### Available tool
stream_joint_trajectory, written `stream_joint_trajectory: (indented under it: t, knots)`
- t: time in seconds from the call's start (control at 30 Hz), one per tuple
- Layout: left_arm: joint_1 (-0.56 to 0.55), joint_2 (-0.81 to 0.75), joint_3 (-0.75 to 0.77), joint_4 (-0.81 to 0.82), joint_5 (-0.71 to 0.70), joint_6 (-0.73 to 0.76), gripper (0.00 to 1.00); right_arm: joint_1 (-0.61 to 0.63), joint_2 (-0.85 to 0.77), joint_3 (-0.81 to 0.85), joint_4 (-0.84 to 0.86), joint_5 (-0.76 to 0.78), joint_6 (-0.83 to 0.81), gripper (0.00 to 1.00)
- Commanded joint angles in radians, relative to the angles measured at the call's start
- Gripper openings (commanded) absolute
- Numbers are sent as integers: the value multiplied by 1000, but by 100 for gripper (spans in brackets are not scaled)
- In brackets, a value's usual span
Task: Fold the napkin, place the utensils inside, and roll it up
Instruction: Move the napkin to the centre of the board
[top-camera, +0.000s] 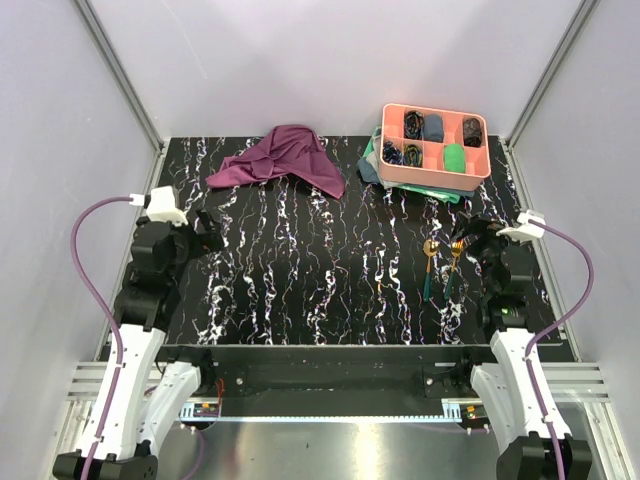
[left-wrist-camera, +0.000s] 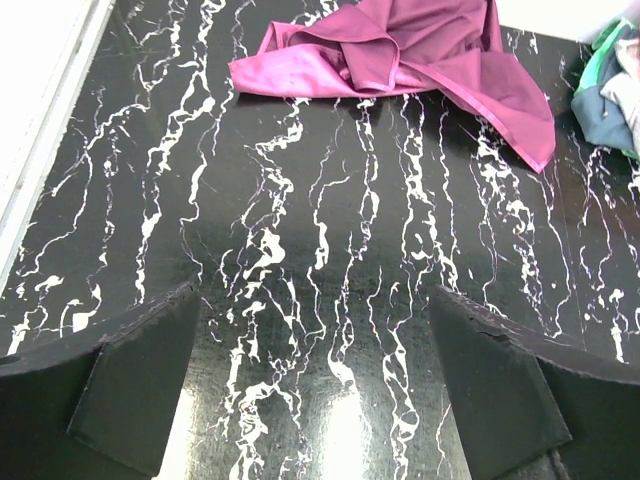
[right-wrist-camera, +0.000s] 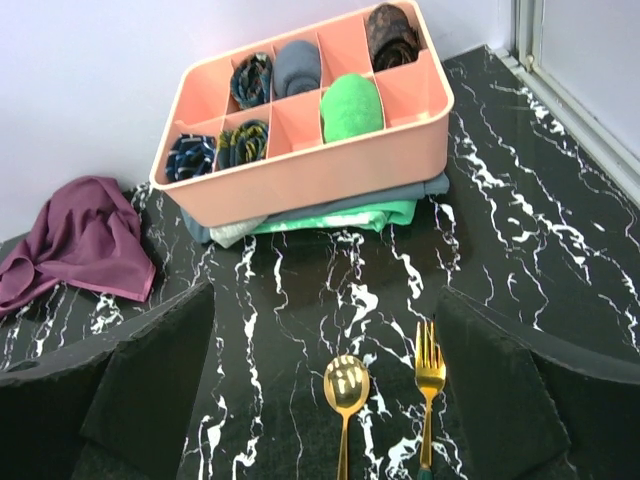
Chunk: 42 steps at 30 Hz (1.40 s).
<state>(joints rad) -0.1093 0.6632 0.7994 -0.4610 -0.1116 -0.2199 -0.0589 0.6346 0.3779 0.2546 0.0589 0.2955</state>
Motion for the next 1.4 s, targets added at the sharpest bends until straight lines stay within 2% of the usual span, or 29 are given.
stream_joint_trajectory:
  t: [0.0, 0.13, 0.27, 0.37, 0.43, 0.47, 0.53, 0.57, 0.77, 0.87, 1.17, 1.37]
  knots:
    - [3, -8, -3, 77, -39, -19, 99, -1, 14, 53, -1, -10, -16, 100]
    - [3, 64, 26, 117, 45, -7, 99, -1, 25, 56, -9, 2, -16, 100]
    - [-12, 229, 124, 151, -21, -9, 99, -1, 49, 64, -9, 2, -10, 100]
    - [-47, 501, 295, 151, -101, 33, 99, -1, 71, 69, -11, -7, -2, 100]
    - [-94, 625, 374, 142, -155, 86, 98, -1, 83, 73, -17, -14, 1, 100]
    - [-110, 750, 461, 140, -218, 112, 98, -1, 86, 73, -17, -14, 1, 100]
    - [-136, 881, 564, 102, -272, 169, 97, -1, 94, 75, -20, -13, 2, 100]
    - [-136, 994, 658, 87, -275, 180, 96, -1, 97, 76, -21, -10, 7, 100]
    - [-165, 1298, 901, 68, -267, 275, 85, -2, 137, 90, -23, -14, 5, 100]
    - [-168, 1415, 1006, 48, -287, 313, 80, -1, 163, 102, -23, -22, 7, 100]
    - [-174, 1639, 1230, 32, -295, 413, 69, -1, 227, 127, -17, -54, 8, 100]
    - [-179, 1710, 1282, 28, -277, 430, 64, -1, 249, 136, -15, -54, 7, 100]
